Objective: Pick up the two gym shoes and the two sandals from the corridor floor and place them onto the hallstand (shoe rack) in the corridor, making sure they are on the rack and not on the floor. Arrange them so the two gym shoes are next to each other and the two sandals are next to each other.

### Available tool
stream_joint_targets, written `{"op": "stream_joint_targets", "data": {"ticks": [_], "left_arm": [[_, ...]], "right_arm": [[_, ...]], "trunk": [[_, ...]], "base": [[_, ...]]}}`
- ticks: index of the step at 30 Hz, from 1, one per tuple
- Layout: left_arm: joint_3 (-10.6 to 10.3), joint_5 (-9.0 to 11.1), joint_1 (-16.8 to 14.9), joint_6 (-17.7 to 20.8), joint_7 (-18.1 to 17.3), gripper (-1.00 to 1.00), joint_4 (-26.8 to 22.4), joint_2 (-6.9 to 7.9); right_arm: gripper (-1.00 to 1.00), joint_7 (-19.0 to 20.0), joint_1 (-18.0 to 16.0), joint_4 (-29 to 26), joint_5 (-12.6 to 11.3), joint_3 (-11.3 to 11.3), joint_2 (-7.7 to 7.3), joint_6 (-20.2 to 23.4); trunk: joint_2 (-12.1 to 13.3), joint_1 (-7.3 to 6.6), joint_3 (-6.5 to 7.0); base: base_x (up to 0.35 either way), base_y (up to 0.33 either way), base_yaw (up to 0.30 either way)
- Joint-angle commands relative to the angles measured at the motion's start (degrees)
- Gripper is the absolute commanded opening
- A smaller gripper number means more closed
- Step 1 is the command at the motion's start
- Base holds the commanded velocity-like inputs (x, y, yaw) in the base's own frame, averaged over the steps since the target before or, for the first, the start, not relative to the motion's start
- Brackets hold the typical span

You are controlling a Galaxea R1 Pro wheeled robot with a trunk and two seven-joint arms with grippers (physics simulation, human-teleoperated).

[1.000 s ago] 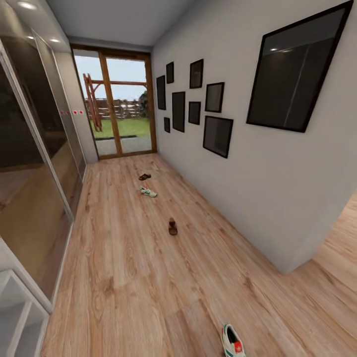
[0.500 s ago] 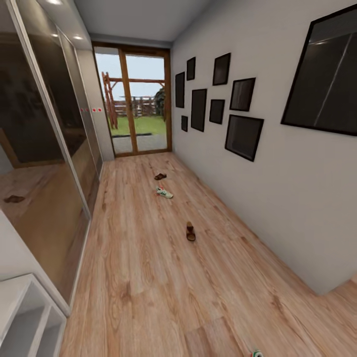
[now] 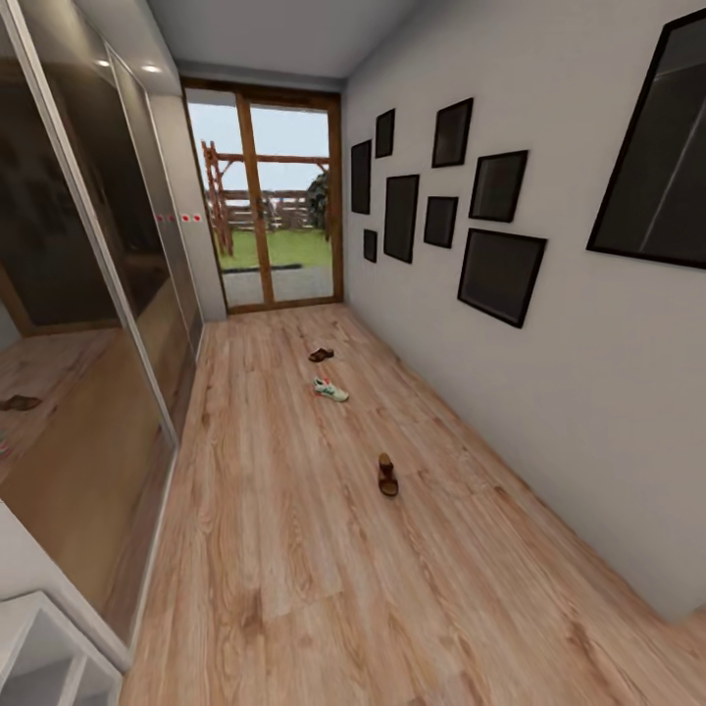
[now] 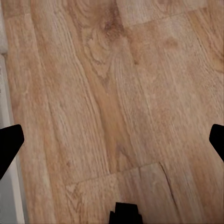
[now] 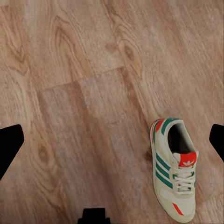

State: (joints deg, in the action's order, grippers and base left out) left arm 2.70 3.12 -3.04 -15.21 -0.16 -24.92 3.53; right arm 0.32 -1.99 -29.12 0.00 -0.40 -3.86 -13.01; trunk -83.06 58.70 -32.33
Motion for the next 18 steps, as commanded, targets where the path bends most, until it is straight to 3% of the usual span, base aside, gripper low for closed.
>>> {"op": "stream_joint_targets", "data": {"ticks": [1, 18], "left_arm": [[0.0, 0.3, 0.0, -0.2, 0.0, 1.0, 0.0, 0.0], [0.0, 0.3, 0.0, -0.2, 0.0, 1.0, 0.1, -0.01]], "right_arm": [[1.0, 0.0, 0.0, 0.0, 0.0, 0.0, 0.0, -0.2], [1.0, -0.4, 0.0, 0.0, 0.0, -0.1, 0.0, -0.2]], "trunk": [[0.0, 0.03, -0.05], [0.0, 0.03, -0.05]], "base": [[0.325, 0.119, 0.0], [0.325, 0.119, 0.0]]}}
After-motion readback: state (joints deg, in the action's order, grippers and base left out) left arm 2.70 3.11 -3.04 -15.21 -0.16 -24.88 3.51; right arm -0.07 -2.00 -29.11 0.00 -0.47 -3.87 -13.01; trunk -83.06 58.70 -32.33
